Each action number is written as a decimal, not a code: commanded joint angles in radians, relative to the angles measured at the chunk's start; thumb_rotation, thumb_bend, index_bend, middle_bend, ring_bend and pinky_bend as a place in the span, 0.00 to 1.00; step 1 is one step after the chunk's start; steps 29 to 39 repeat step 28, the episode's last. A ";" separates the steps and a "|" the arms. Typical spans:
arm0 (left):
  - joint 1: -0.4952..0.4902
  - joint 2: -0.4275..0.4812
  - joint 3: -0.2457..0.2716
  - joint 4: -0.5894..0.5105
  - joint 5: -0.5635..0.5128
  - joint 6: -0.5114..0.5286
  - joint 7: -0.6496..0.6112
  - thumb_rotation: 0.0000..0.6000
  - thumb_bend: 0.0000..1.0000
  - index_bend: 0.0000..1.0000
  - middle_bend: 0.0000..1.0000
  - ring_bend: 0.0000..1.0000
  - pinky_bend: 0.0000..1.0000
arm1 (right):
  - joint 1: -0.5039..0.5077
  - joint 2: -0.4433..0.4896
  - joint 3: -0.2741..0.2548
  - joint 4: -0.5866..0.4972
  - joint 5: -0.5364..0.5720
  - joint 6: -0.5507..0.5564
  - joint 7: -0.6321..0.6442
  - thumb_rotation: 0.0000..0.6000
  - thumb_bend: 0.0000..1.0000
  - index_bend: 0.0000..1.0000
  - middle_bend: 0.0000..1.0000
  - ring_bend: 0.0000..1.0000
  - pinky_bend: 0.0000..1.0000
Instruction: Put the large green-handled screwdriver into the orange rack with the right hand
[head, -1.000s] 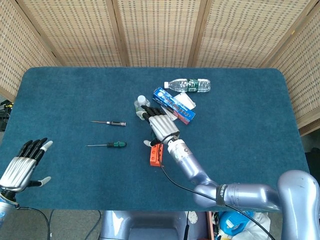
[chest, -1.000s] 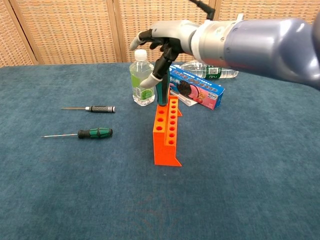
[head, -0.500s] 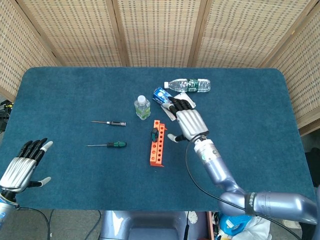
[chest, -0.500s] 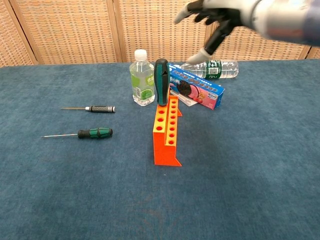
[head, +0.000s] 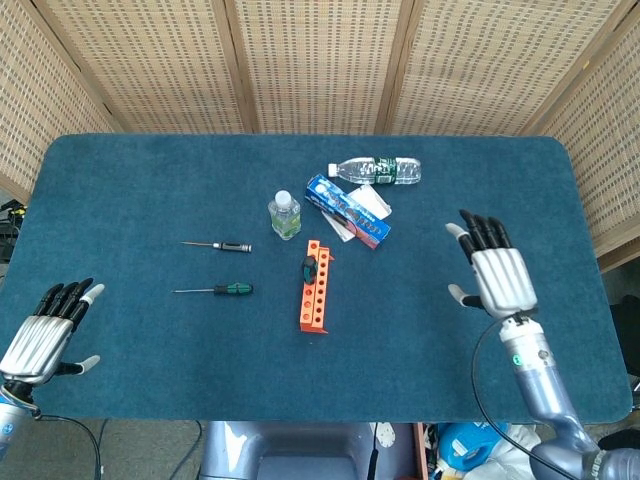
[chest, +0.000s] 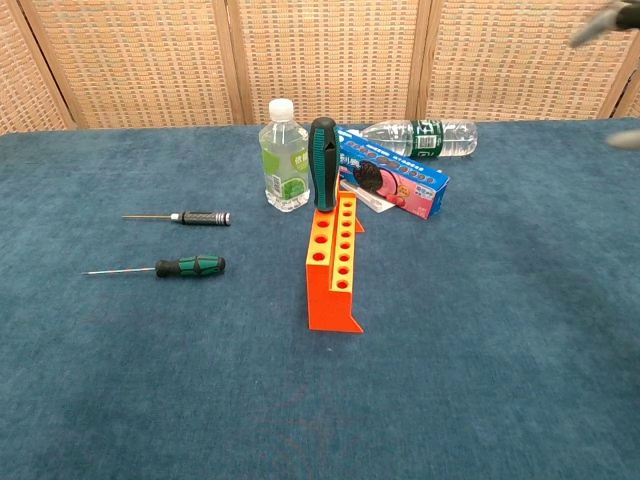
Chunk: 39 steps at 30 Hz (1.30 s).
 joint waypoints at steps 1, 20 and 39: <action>-0.001 -0.002 0.001 -0.004 -0.009 -0.008 0.012 1.00 0.00 0.00 0.00 0.00 0.00 | -0.115 -0.051 -0.079 0.113 -0.134 0.107 0.055 1.00 0.20 0.12 0.00 0.00 0.00; 0.012 0.007 0.007 -0.022 -0.051 -0.024 0.058 1.00 0.00 0.00 0.00 0.00 0.00 | -0.353 -0.157 -0.141 0.285 -0.334 0.263 0.057 1.00 0.19 0.00 0.00 0.00 0.00; 0.017 0.002 0.008 -0.030 -0.046 -0.012 0.086 1.00 0.00 0.00 0.00 0.00 0.00 | -0.370 -0.150 -0.105 0.301 -0.340 0.223 0.085 1.00 0.20 0.00 0.00 0.00 0.00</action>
